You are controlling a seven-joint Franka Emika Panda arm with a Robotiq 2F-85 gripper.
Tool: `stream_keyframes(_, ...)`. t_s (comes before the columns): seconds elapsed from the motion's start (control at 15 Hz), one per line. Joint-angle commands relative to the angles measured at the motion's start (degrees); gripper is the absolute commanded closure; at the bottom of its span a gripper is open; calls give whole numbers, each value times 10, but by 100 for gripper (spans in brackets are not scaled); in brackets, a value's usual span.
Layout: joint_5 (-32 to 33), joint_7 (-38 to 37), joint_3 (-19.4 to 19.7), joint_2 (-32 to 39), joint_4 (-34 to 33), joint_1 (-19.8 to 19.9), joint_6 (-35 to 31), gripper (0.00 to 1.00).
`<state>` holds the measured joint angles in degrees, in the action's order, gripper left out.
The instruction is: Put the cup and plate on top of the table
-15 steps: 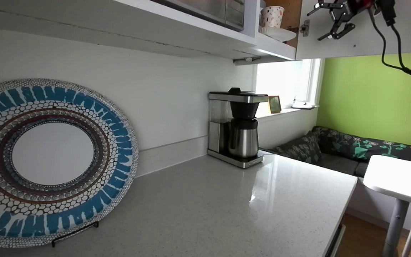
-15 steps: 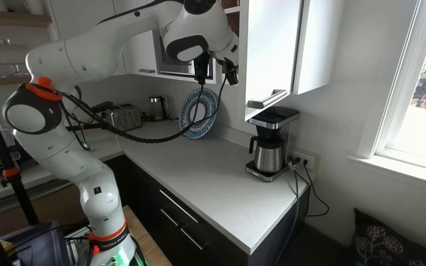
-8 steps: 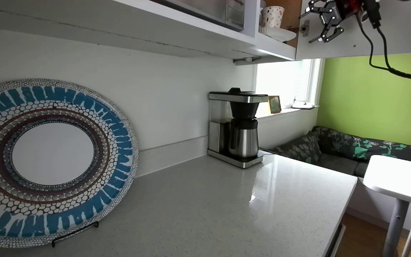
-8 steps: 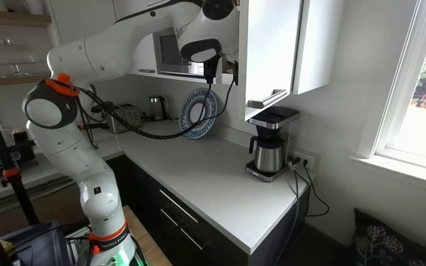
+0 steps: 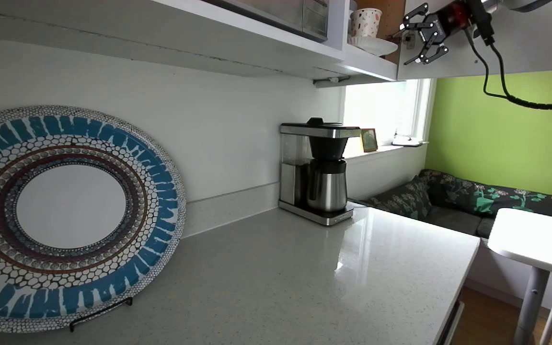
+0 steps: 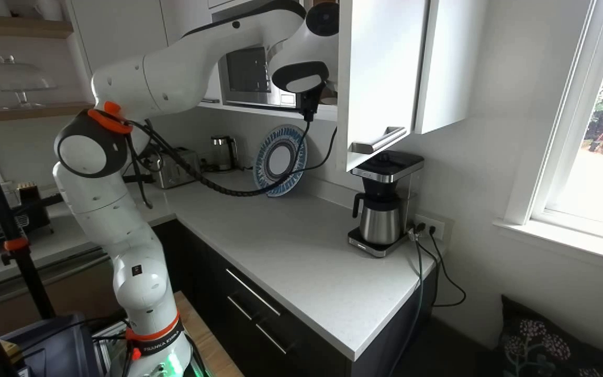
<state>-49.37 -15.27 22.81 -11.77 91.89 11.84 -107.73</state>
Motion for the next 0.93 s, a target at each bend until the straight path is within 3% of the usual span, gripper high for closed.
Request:
stream_keyframes(0.0, -26, -15, -4, 25, -27, 15, 20, 47)
stream_keyframes(0.27, -36, -18, -6, 36, -38, 19, 21, 78)
stream_keyframes(0.4, -37, -21, -8, 39, -40, 21, 21, 81)
stream_keyframes(0.47, -38, -23, -9, 40, -41, 22, 21, 79)
stream_keyframes(0.6, -39, -26, -10, 42, -44, 23, 21, 54)
stream_keyframes(0.87, -49, -29, -12, 47, -50, 23, 27, 27)
